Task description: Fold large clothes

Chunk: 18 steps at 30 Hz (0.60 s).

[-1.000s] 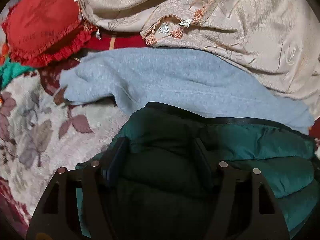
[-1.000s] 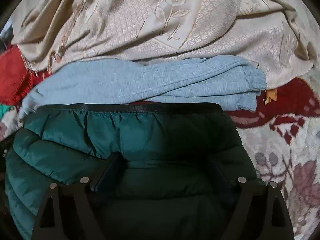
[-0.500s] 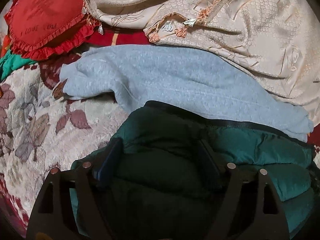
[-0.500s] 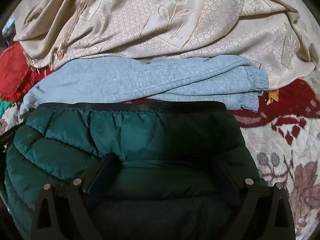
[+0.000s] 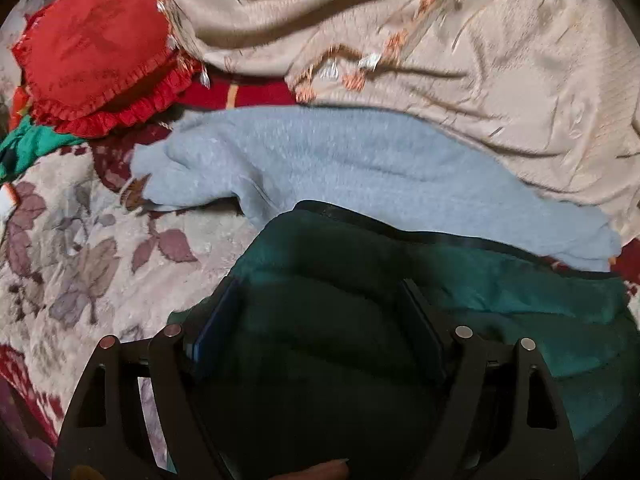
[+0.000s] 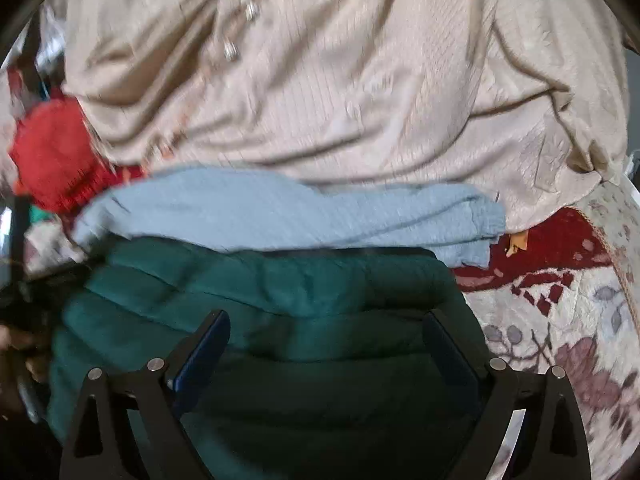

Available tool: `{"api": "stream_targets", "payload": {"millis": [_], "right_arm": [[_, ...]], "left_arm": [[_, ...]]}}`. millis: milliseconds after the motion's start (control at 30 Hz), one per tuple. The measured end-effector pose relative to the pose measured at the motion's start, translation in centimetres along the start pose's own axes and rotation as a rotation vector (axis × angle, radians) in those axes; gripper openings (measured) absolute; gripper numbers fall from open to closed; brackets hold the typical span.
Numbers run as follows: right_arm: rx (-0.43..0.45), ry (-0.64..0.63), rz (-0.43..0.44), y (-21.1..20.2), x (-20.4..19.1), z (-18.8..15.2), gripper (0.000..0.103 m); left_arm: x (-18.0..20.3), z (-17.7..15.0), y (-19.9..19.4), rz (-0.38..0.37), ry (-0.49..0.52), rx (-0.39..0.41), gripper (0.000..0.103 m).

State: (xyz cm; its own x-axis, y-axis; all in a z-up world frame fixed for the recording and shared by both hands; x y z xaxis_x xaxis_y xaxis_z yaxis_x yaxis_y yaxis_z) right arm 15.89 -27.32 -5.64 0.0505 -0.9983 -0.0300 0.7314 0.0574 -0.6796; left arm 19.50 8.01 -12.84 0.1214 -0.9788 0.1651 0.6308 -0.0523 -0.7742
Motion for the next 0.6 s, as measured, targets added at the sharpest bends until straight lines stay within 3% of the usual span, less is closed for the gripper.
{"api": "stream_targets", "payload": {"millis": [167,267,400,600], "right_arm": [[-0.081,0.041,-0.015,1.0,-0.4,-2.1,0.095],[-0.175,0.001,-0.044,3.5,-0.5,-4.4,0.101],[-0.149,-0.030,-0.072,3.9,-0.6,-4.7,0.103],[-0.122,-0.035,-0.067,3.9,-0.6,-4.7,0.103]], "left_arm": [[2.5,-1.3,-3.7,-0.002,0.091,0.072,0.080],[3.8,-2.9,-2.8,-0.001,0.135,0.037,0.081],[3.5,-3.5,-1.4,0.025,0.108,0.002,0.091],[3.1,-3.7,-0.6,-0.048,0.041,-0.037,0.098]]}}
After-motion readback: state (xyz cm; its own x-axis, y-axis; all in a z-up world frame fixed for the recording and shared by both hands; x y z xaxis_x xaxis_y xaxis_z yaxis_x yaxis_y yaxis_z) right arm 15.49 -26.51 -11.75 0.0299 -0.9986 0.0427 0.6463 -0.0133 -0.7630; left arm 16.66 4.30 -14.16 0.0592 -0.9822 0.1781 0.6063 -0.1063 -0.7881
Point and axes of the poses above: each gripper's, at about its wrist camera, not at the fingertips, and y roughly the way its jaws point, x to its right, z to its top, the point moved 10 cm from there along y, roughly the way its jaws point, and after that the axes turned 7 degrees about -z, right-handed, at the moved point
